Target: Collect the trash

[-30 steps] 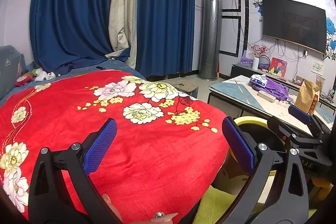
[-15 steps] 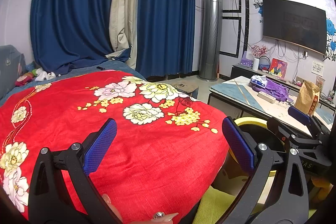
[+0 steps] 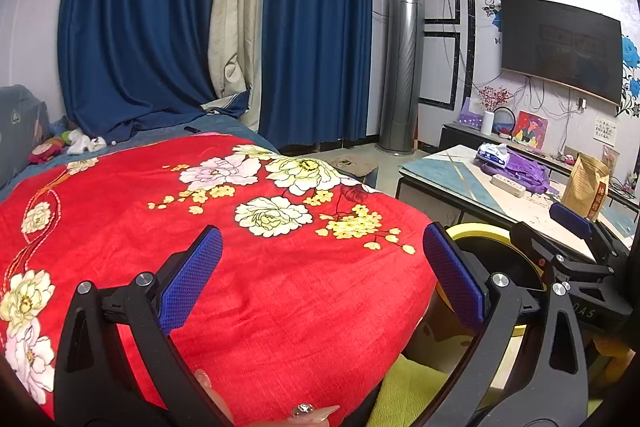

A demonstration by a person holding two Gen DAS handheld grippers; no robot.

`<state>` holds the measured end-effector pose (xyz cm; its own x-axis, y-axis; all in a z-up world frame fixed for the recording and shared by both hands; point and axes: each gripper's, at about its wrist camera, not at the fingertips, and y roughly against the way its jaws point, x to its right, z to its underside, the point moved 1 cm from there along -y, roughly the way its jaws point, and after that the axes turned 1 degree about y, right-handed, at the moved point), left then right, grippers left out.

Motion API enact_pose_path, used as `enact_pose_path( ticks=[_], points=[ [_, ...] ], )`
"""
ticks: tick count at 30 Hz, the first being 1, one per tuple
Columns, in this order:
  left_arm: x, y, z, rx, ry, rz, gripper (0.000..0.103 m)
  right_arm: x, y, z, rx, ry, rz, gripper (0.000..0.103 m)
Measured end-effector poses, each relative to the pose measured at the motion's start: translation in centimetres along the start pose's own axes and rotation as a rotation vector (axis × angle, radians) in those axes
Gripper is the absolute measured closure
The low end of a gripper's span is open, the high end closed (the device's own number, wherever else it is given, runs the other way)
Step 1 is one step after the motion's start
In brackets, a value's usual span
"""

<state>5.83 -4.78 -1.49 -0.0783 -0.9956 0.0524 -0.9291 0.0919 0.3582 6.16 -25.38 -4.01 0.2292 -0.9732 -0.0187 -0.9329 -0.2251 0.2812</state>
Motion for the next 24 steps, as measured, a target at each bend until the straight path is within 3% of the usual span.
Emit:
enact_pose_path(
  ticks=[16, 21, 24],
  points=[
    [-0.2, -0.8, 0.3, -0.045, 0.004, -0.030, 0.011, 0.3, -0.4, -0.1, -0.011, -0.014, 0.013, 0.006],
    [-1.2, -0.9, 0.2, -0.060, 0.051, -0.040, 0.011, -0.2, -1.0, -1.0, -0.012, -0.015, 0.010, 0.006],
    [-3.6, -0.7, -0.2, -0.100, 0.109, -0.075, 0.011, -1.7, -2.1, -2.0, -0.032, 0.003, -0.050, 0.006]
  ],
)
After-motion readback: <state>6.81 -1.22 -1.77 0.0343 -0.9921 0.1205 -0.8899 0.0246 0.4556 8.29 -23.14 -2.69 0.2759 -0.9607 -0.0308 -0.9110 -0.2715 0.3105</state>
